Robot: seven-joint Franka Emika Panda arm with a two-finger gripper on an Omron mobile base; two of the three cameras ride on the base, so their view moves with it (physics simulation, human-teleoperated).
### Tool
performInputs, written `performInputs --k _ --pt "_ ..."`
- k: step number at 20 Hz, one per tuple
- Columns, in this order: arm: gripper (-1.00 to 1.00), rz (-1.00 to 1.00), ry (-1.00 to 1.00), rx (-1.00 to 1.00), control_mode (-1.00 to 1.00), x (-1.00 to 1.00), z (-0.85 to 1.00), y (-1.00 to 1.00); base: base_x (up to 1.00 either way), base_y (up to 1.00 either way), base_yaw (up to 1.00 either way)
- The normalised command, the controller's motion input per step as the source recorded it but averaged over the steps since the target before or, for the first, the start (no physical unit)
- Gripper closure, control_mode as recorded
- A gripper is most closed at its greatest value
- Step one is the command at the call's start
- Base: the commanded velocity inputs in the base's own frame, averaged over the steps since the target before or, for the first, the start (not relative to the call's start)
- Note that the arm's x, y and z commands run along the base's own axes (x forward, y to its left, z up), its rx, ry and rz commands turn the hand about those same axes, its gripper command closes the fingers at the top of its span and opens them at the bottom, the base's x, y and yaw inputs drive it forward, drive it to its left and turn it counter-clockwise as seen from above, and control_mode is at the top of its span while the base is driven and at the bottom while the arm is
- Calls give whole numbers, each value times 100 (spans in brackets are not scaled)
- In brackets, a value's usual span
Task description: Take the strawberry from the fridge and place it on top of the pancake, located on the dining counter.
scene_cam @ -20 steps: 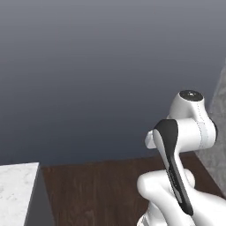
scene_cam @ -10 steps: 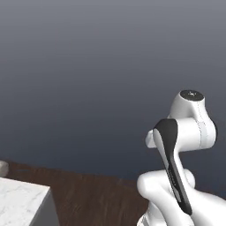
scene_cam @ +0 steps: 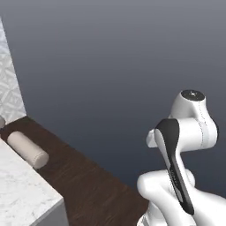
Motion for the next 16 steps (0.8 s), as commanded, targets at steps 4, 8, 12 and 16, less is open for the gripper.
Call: performInputs --k 4,8,12,16 --pt "100 0 0 0 100 0 0 0 100 -11 76" --pt "100 0 0 0 100 0 0 0 100 -33 66" --pt "100 0 0 0 100 0 0 0 100 -76 53" --pt "100 0 0 0 100 0 0 0 100 -55 50"
